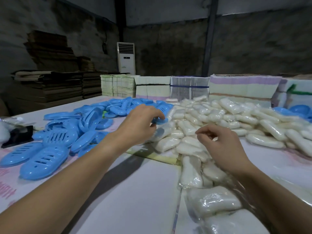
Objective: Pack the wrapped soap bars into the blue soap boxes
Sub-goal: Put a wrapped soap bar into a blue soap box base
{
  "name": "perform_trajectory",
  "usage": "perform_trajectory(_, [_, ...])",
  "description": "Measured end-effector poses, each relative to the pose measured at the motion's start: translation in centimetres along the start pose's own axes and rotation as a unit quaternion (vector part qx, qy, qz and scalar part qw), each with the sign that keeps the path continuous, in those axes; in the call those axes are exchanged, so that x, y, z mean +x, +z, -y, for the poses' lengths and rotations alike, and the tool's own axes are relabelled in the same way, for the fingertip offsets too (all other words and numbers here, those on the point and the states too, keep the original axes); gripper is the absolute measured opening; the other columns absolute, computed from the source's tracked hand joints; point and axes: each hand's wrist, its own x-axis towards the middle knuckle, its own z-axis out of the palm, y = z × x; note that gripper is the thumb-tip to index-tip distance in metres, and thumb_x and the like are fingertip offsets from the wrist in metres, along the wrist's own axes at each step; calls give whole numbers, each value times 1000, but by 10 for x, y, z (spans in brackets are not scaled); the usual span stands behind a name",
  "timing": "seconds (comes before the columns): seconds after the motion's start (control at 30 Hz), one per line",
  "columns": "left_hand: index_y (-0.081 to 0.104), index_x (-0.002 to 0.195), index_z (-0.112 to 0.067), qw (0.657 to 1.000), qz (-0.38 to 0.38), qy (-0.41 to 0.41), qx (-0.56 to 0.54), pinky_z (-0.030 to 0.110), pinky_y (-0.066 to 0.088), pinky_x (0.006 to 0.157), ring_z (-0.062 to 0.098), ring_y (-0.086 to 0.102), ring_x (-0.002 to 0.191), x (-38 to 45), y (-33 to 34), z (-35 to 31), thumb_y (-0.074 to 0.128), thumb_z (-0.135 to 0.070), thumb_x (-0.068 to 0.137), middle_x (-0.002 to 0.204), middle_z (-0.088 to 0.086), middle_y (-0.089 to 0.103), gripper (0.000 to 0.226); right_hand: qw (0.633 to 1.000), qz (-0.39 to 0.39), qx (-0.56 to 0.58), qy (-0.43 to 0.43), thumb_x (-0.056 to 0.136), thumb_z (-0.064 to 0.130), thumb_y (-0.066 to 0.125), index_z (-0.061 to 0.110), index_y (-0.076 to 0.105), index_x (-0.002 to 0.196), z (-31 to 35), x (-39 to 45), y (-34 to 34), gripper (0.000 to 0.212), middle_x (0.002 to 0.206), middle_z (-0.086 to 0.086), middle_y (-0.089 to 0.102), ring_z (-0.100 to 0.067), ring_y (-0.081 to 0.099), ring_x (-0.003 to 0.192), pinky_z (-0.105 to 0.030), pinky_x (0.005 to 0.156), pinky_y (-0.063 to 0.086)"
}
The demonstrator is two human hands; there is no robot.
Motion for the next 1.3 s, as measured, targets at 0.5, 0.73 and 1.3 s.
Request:
perform_trajectory(0.5, [56,75,-27,938,82,89,-326,41,49,86,19,59,94,-3,69,-64,74,0,69,95,1,63,33,937,-94,216,259,94,15,50,27,69,99,-15,15,-34,23,86,7,71,-13,65,65,-28,59,43])
perform_trajectory(0.73, [61,74,-31,930,61,100,-349,25,48,85,7,58,103,-7,71,-65,72,7,71,107,-9,64,40,951,-55,142,269,85,3,58,17,71,91,-22,9,-35,20,72,-2,67,-13,52,47,-28,48,38])
perform_trajectory(1.3, [66,93,-47,925,104,-7,-364,9,46,76,-8,61,93,-5,86,-62,72,-73,51,101,-30,64,50,969,-55,-29,239,73,2,62,15,67,61,-31,7,-45,18,63,-1,65,-14,57,53,-35,56,53])
